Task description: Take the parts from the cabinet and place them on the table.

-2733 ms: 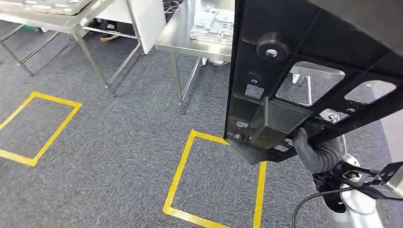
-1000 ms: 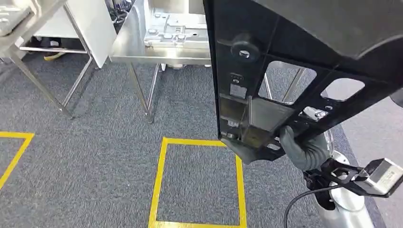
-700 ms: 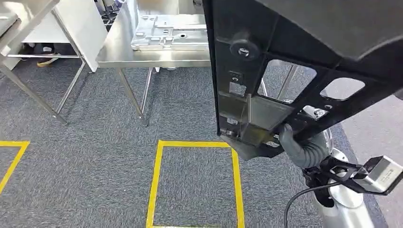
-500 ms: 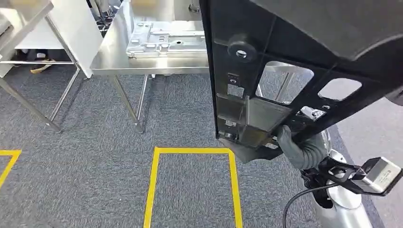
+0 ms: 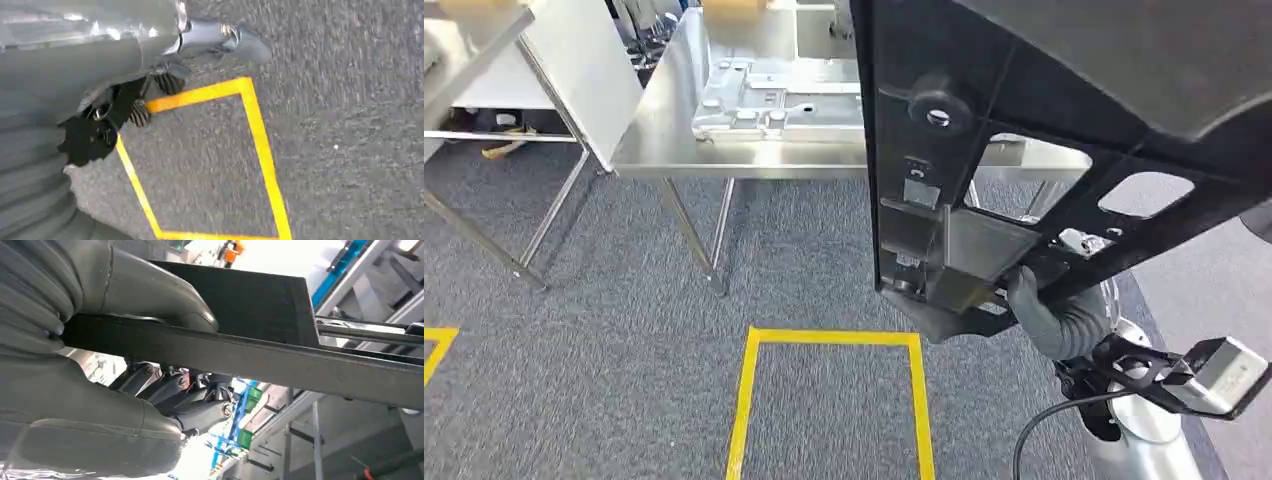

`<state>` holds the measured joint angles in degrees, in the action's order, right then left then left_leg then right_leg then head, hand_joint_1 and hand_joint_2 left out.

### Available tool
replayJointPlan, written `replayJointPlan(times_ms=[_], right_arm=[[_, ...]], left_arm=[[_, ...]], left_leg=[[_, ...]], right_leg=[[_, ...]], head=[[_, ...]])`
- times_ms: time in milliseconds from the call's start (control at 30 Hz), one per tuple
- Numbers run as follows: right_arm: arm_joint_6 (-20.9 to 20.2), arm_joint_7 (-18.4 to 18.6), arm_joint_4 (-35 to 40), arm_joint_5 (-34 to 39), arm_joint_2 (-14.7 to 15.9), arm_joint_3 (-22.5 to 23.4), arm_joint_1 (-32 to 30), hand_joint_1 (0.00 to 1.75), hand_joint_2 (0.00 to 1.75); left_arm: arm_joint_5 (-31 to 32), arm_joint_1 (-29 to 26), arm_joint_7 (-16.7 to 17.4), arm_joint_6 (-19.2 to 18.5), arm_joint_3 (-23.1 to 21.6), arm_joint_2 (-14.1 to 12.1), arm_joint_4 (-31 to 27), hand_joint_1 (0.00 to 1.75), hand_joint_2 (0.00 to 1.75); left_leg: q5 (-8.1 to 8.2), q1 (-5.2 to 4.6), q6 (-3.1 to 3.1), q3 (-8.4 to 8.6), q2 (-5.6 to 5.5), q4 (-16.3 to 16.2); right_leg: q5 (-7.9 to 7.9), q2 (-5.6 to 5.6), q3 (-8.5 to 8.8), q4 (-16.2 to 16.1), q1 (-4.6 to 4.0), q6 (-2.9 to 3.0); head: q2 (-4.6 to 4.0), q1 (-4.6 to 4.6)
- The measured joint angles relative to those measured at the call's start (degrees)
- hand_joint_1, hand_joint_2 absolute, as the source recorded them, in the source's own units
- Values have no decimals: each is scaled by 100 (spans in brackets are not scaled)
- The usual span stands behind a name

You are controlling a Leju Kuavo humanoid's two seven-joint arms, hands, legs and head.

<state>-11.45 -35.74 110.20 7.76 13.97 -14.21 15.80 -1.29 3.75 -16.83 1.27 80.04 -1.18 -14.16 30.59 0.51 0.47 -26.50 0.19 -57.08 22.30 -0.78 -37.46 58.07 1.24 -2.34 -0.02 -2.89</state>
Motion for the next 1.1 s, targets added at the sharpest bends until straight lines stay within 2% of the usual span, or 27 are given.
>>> replayJointPlan(times_ms=[33, 67, 100, 167, 200, 233, 267, 300, 333, 367, 400, 433, 467, 500, 533, 633, 667, 700, 733, 800, 833, 867, 900, 967, 1000, 1033, 1100], right_arm=[[2, 0, 0, -13, 0, 0, -16, 175, 175], [7, -11, 11, -11, 0, 4, -26, 175, 175], [7, -11, 20, -13, 0, 4, -22, 175, 175], [7, -17, 48, -13, 0, 4, -26, 175, 175], [4, -20, 48, -13, 2, 4, -7, 175, 175], [4, -20, 48, -13, 0, 4, -6, 175, 175], [4, -20, 48, -13, 0, 2, -16, 175, 175], [-2, -20, 46, -15, 0, 0, -17, 175, 175], [-2, -17, 46, -15, 0, -2, -17, 175, 175], [-2, -19, 44, -15, 2, -2, -17, 175, 175], [-2, -20, 44, -15, 0, -2, -16, 175, 175], [-2, -20, 44, -15, 0, -2, -13, 175, 175], [-2, -20, 44, -17, 0, -2, -9, 175, 175], [-2, -22, 37, -20, -2, -4, -5, 175, 175], [-4, -24, 28, -24, -2, -13, 1, 175, 175], [-11, 30, 20, -7, -2, -35, 10, 175, 175], [-11, 64, 2, 7, -4, -44, 10, 175, 175], [-11, 77, -4, 13, -4, -57, 34, 175, 175], [-11, 92, -15, 18, -4, -61, 47, 175, 175], [-7, 79, -44, 20, -2, -63, 27, 175, 175], [-4, 61, -53, 20, 4, -63, 12, 175, 175], [-4, 28, -55, 20, 13, -63, -1, 175, 175], [-4, -9, -55, 20, 15, -63, -4, 175, 175], [-4, -55, -46, 20, 33, -63, -5, 175, 175], [-2, -68, -48, 22, 46, -63, -16, 175, 175], [2, -66, -44, 33, 46, -63, -15, 175, 175], [11, -22, -18, 42, 46, -65, -21, 175, 175]], left_arm=[[0, 8, -7, 0, 0, 0, 0, 0, 175], [2, 18, -7, 0, -2, 0, 0, 0, 175], [0, 20, -9, 0, 0, 0, 0, 0, 175], [0, 36, -7, 2, -2, 2, 0, 0, 175], [0, 41, -7, 2, -2, 2, 0, 0, 175], [0, 50, -7, 7, -2, 4, 0, 0, 175], [2, 53, -7, 7, -2, 4, 0, 0, 175], [2, 51, -4, 9, -2, 2, 0, 0, 175], [2, 47, 0, 11, -2, 4, 0, 0, 175], [2, 37, 2, 15, -2, 4, 0, 0, 175], [-2, 29, 2, 15, -2, 4, 0, 0, 175], [0, 27, 2, 15, -2, 4, 0, 0, 175], [0, 25, 2, 15, -2, -2, 0, 0, 175], [2, 18, 6, 18, -2, -24, 0, 0, 175], [2, 32, 7, 17, -4, -24, 0, 0, 175], [0, 26, 7, 31, -2, -28, 0, 0, 175], [0, 30, 7, 31, -2, -28, 0, 0, 175], [0, 45, 7, 31, -2, -28, 0, 0, 175], [0, 53, 4, 31, -2, -26, 0, 0, 175], [0, 50, 4, 31, -2, -22, 0, 0, 175], [2, 41, 4, 31, -2, -22, 0, 0, 175], [2, 37, 2, 31, -2, -22, 0, 0, 175], [0, 30, 4, 31, -2, -22, 0, 0, 175], [0, 27, 4, 31, -2, -20, 0, 0, 175], [0, 22, 11, 31, 0, -20, 0, 0, 175], [0, 29, 22, 35, 2, -20, 0, 0, 175], [2, 30, 30, 44, 4, -18, 0, 0, 175]], left_leg=[[59, -12, -53, -16, 1, 51], [82, -9, -96, 70, 13, 87], [10, -10, -146, 85, 16, -6], [26, 21, -185, 18, 10, -248], [81, 24, -205, -168, 7, -583], [253, 28, -230, -446, 4, -1017], [532, 27, -244, -769, 4, -1474], [711, 27, -240, -988, 5, -1733], [774, 26, -220, -1119, 4, -1804], [678, 25, -192, -1143, 5, -1666], [412, 23, -166, -1068, 5, -1317], [29, 13, -133, -927, 5, -822], [-382, -15, -63, -784, 9, -319], [-458, -46, -39, -777, -4, -221], [-197, -60, -21, -785, -7, -208], [-433, -59, 121, -685, -22, -85], [-480, -34, 134, -565, -18, -30], [-469, -31, 154, -542, -14, -28], [-464, -32, 158, -538, -16, -29], [-425, -36, 165, -535, -19, -38], [-403, -36, 160, -523, -22, -41], [-377, -36, 155, -496, -25, -41], [-347, -36, 143, -456, -27, -43], [-267, -36, 109, -344, -29, -44], [-244, -39, 81, -323, -30, -35], [-235, -42, 48, -333, -31, -34], [-227, -45, -35, -301, -21, -97]], right_leg=[[133, 12, 19, 45, -36, 94], [76, 28, 43, 31, -40, 129], [102, 52, 81, 8, -29, 176], [140, 74, 217, -26, -12, 259], [174, 80, 250, -28, -18, 290], [213, 85, 275, -27, -25, 311], [255, 96, 305, -27, -37, 330], [295, 106, 340, -27, -50, 335], [335, 116, 390, -27, -60, 338], [380, 129, 455, -27, -69, 336], [432, 133, 535, -27, -79, 333], [485, 133, 622, -28, -94, 326], [534, 129, 692, -37, -100, 313], [568, 131, 753, -27, -116, 285], [604, 153, 740, -43, -110, 242], [547, 156, 804, 47, -112, 112], [647, 133, 801, 132, -91, 82], [800, 123, 700, 341, -90, 59], [995, 121, 495, 683, -86, 41], [1342, 119, -24, 1506, -81, 11], [1347, 116, -194, 1703, -80, 16], [1215, 113, -232, 1630, -77, 20], [950, 111, -140, 1294, -74, 19], [246, 107, 295, 181, -71, 29], [311, 96, 342, 36, -97, 86], [496, 84, 320, -18, -142, 129], [325, 93, 338, -46, -138, 223]], head=[[0, 7], [0, 9], [0, 11], [0, 2], [0, 20], [0, 24], [0, 28], [0, 28], [0, 26], [0, 28], [0, 33], [0, 37], [0, 55], [0, 52], [0, 68], [0, 70], [0, 83], [0, 46], [0, 46], [0, 44], [0, 46], [0, 48], [0, 46], [0, 46], [0, 55], [0, 64], [0, 70]])
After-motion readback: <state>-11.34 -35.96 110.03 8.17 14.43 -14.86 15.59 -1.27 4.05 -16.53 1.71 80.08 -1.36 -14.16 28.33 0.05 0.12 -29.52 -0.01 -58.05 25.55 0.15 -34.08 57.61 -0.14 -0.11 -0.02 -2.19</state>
